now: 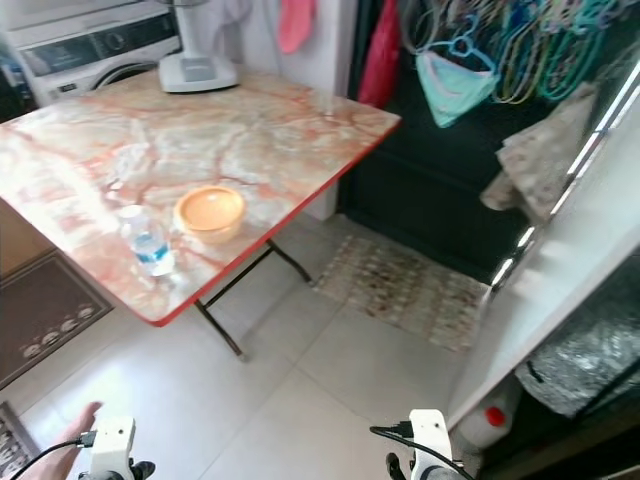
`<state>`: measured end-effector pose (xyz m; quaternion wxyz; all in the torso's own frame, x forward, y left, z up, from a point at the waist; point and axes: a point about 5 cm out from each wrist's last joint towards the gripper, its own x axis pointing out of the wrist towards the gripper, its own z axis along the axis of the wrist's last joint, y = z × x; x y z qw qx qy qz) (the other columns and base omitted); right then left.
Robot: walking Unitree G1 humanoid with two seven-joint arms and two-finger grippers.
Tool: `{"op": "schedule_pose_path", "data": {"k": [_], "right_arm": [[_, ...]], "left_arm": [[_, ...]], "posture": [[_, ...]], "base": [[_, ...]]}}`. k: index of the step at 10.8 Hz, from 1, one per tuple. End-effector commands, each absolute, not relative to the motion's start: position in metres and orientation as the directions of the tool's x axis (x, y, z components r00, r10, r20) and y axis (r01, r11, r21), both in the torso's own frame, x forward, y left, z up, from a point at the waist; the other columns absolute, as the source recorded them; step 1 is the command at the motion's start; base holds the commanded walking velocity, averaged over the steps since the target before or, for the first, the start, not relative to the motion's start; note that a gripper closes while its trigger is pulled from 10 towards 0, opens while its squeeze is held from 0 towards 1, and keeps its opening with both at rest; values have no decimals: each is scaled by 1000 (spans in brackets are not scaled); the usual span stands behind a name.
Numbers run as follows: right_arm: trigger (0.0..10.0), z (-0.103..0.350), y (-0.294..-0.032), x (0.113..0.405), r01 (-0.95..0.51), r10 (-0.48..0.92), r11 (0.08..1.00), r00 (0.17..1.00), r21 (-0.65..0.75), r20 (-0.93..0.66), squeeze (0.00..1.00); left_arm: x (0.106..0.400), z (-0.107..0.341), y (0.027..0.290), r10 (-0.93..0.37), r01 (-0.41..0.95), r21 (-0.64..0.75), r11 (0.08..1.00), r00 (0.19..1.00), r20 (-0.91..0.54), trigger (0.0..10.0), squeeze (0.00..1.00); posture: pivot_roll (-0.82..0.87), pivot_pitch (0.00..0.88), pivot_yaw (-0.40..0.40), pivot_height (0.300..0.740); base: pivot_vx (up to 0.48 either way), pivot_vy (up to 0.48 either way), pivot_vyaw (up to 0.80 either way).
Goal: Restocking fridge
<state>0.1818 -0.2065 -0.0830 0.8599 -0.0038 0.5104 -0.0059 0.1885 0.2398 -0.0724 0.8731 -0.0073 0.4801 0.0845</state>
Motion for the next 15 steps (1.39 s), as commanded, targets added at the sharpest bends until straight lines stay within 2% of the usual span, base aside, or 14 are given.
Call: {"op": "schedule_pose_path", "data": {"k": [1,2,10,12,15], "right_arm": [[10000,-82,-206,183,16,-15,1000,481,-8,-877,0],[10000,-82,-206,183,16,-14,1000,481,-8,-877,0],[10000,-82,-206,183,-8,-2,1000,474,-7,-881,0],[10000,-82,-206,183,-15,-1,1000,473,-9,-881,0],[10000,-82,-206,184,-49,7,999,472,-19,-881,0]], "left_arm": [[187,-73,240,144,-143,81,986,517,-844,10000,0],[187,-73,240,144,-143,81,986,517,-844,10000,0],[187,-73,240,140,-126,87,988,515,-846,10000,0],[187,-73,240,144,-143,81,986,516,-844,10000,0],[187,-73,240,150,-138,90,986,518,-842,10000,0]], "posture": [[38,0,-33,740],[38,0,-33,740],[40,0,-37,740],[39,0,-37,740],[40,0,-36,740]], "base": [[0,0,0],[0,0,0],[0,-434,0],[0,0,0],[0,0,675]]}}
